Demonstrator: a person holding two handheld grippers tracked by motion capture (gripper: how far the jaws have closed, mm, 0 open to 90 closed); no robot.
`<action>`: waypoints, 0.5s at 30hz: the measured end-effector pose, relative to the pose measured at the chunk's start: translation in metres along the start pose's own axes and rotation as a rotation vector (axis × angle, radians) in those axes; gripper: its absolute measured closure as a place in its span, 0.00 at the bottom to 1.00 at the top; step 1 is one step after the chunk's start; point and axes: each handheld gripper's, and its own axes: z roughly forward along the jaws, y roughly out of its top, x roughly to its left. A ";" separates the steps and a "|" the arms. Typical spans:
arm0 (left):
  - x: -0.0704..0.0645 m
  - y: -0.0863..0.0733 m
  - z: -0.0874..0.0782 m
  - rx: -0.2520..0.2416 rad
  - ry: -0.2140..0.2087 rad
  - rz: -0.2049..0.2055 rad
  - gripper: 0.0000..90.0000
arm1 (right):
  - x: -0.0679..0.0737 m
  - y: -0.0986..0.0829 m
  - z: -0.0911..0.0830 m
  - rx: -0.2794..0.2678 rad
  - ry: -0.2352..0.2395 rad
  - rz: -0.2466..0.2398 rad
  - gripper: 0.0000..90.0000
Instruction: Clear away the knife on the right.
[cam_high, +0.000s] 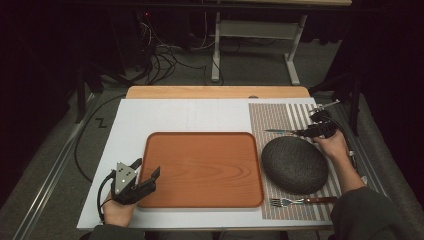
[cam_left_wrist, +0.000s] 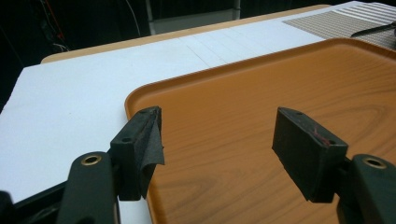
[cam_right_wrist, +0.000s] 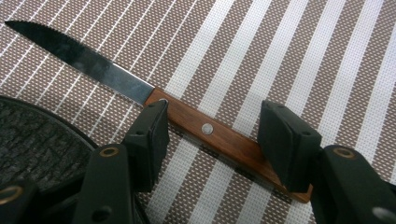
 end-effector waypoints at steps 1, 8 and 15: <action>0.000 0.000 0.000 0.001 0.001 0.000 0.37 | 0.000 0.000 0.001 0.001 -0.002 -0.002 0.50; 0.000 0.000 0.000 0.003 0.002 0.002 0.37 | 0.002 -0.002 0.003 0.029 0.019 -0.001 0.51; 0.000 0.000 -0.001 0.001 -0.004 -0.009 0.37 | 0.005 -0.006 0.002 0.012 0.014 0.008 0.57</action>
